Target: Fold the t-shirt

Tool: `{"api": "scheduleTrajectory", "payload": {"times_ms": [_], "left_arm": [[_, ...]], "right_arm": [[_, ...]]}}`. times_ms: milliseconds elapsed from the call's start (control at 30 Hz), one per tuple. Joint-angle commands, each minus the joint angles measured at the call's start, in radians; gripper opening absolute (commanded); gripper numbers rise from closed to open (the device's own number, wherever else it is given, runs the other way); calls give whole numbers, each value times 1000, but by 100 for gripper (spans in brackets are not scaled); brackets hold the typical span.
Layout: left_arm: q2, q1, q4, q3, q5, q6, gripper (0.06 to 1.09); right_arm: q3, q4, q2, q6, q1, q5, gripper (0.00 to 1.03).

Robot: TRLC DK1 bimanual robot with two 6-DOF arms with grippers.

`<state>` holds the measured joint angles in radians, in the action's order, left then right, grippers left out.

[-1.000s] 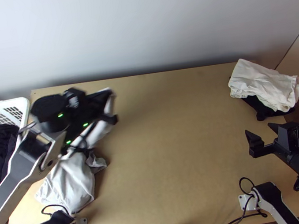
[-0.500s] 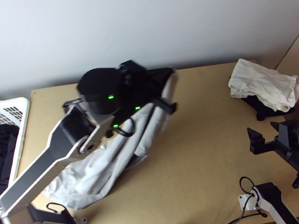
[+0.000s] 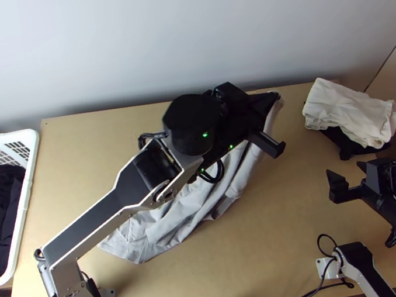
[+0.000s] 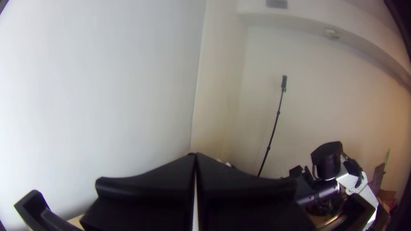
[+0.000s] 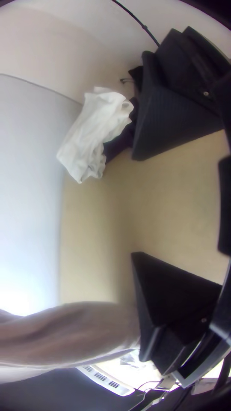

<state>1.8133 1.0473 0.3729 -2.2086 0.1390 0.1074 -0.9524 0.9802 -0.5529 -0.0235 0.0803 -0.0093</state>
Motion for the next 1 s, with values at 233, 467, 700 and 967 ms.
{"api": "scheduleTrajectory", "payload": {"times_ms": [233,467,700,967], "left_arm": [[-23,-52,41,64,27,-5,9],[-22,-67,61,66,42,-48,9],[-5,-72,58,64,96,-78,9],[3,-66,47,61,100,-110,9]], "right_arm": [[15,-17,-113,16,245,-100,99],[17,-37,-243,-62,501,-100,99],[52,-290,-443,-67,621,-101,99],[50,-483,-651,-19,676,-101,99]]}}
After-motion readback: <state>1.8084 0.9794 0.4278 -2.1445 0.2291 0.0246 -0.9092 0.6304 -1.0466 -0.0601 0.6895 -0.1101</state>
